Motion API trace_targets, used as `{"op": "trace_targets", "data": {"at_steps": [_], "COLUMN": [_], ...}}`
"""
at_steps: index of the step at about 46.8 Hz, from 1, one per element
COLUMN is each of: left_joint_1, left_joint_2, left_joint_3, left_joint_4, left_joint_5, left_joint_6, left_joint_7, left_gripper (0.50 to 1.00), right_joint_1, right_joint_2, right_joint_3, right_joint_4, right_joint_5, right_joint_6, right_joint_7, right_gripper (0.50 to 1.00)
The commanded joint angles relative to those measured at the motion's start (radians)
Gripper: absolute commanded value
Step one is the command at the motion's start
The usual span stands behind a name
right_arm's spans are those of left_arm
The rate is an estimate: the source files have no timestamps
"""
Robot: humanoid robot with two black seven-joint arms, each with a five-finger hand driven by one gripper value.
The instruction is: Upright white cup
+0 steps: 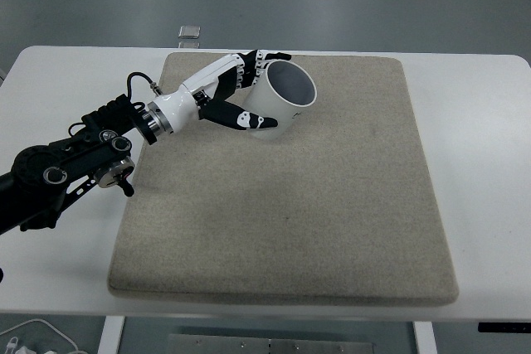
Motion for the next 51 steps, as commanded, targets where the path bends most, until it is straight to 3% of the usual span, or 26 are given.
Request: {"op": "trace_targets", "data": {"at_steps": [1,10,26,51], "left_joint_1": [0.023,0.086,0.115,0.107], "left_joint_2": [0.0,0.0,0.002,0.0], "left_joint_3": [0.001,0.001,-0.004,-0.005], "left_joint_4": [0.017,0.042,0.129,0.133], "left_joint_5": [-0.02,-0.023,-0.069,-0.134], "left_joint_6": [-0.004,-0.007,-0.12,-0.125], "left_joint_7": [-0.02,-0.03,-0.03,-0.03], "left_gripper": [0.5,0.5,0.5,0.5], "right_joint_1": [0.0,0.0,0.0,0.0], "right_joint_2": [0.0,0.0,0.0,0.0], "right_joint_3": [0.0,0.0,0.0,0.0], "right_joint_4": [0.0,0.0,0.0,0.0], "right_joint_5": [0.0,0.0,0.0,0.0], "right_joint_6": [0.0,0.0,0.0,0.0], "right_joint_7": [0.0,0.0,0.0,0.0], "right_gripper": [0.93,0.93,0.93,0.93]}}
